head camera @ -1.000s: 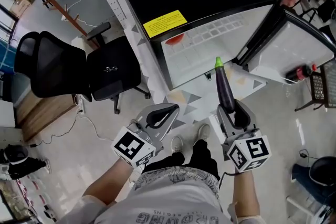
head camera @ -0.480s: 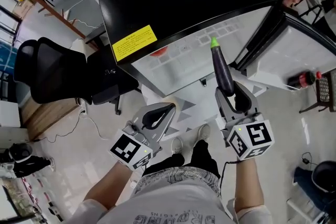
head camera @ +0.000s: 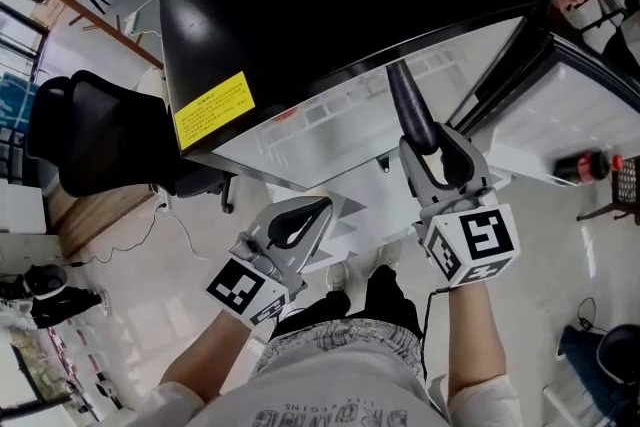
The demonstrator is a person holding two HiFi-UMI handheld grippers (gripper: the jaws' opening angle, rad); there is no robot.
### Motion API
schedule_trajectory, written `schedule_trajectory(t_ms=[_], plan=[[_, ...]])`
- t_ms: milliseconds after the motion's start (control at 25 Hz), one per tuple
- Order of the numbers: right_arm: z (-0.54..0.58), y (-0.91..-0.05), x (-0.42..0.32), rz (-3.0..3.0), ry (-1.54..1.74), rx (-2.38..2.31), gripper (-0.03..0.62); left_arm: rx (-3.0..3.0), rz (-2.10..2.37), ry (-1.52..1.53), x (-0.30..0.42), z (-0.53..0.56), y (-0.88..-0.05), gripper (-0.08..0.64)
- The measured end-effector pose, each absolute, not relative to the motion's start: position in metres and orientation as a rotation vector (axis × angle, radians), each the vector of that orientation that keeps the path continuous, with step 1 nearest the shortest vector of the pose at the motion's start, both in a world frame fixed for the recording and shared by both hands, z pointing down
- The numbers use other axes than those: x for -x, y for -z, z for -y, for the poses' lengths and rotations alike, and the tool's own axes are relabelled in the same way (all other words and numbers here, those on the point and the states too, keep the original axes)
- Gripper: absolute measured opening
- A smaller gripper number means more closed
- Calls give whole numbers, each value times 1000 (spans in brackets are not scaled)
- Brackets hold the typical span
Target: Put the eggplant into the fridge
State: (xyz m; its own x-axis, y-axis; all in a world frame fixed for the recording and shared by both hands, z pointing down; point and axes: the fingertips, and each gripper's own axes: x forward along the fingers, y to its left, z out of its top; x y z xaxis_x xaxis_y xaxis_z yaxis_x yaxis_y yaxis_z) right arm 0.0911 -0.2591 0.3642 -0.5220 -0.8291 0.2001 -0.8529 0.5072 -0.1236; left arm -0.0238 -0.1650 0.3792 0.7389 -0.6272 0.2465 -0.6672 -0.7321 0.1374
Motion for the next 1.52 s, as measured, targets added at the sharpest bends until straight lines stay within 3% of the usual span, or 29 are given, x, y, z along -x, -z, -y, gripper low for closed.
schedule_trajectory(t_ms=[1520], plan=[[364, -351, -94, 2592, 44, -1389, 189, -2654, 1133, -324, -6, 196, -397, 6]])
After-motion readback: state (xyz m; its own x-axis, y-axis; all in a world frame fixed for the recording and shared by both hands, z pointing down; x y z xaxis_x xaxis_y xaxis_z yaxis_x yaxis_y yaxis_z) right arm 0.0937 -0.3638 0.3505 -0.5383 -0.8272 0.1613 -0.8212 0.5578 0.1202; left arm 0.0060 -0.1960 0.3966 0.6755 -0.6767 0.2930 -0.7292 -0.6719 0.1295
